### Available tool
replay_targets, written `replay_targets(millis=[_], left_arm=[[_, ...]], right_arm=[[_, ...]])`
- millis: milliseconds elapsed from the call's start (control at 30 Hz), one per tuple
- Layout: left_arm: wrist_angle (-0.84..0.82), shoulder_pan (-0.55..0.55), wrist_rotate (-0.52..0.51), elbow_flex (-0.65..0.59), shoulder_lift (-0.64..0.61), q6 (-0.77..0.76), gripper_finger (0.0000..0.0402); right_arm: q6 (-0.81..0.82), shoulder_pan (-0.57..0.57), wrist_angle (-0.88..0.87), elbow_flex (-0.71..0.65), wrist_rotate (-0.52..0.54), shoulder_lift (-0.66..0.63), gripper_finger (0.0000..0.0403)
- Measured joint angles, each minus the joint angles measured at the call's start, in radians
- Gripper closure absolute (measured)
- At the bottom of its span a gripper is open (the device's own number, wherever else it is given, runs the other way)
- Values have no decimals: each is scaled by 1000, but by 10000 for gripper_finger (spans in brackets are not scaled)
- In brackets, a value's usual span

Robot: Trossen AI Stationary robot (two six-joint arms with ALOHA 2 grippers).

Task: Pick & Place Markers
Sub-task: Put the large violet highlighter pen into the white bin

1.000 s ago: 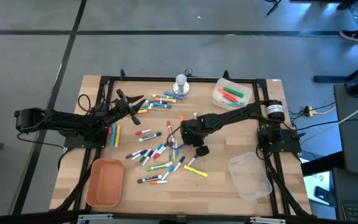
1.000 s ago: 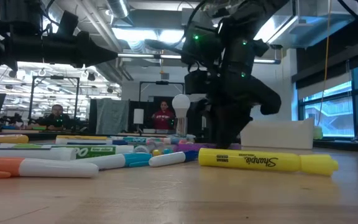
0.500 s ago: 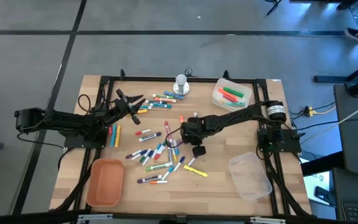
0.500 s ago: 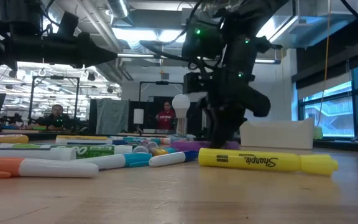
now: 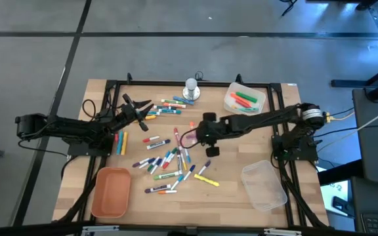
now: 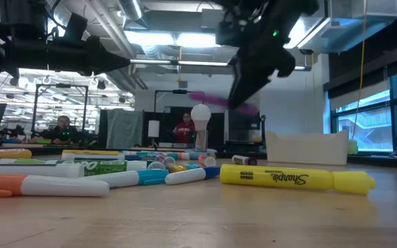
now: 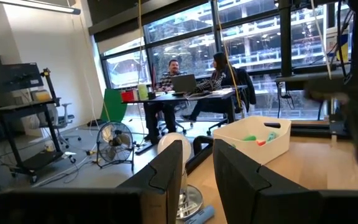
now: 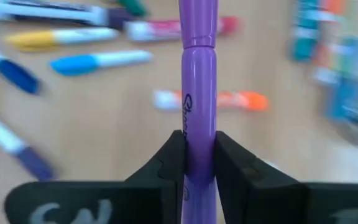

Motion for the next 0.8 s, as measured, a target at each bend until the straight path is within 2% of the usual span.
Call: replay_targets(millis=[133, 233, 300, 367, 500, 667, 733, 800], left_arm=[[0, 0, 0, 0, 0, 0, 316], [0, 0, 0, 0, 0, 1, 316], [0, 0, 0, 0, 0, 1, 316], [0, 0, 0, 0, 0, 2, 316], [0, 0, 0, 0, 0, 2, 316], [0, 0, 0, 0, 0, 11, 315], [0, 0, 0, 0, 0, 17, 315], [0, 0, 0, 0, 0, 18, 315]], right_arm=[[149, -59, -186, 1, 218, -82, 341], [311, -143, -336, 1, 325, -120, 341], [365, -209, -395, 1, 389, -123, 341], [374, -279, -415, 1, 399, -115, 341], [358, -399, -401, -23, 339, -88, 341], [376, -471, -394, -90, 330, -78, 341], [397, -490, -402, -114, 325, -78, 328], [398, -500, -395, -137, 324, -79, 299]])
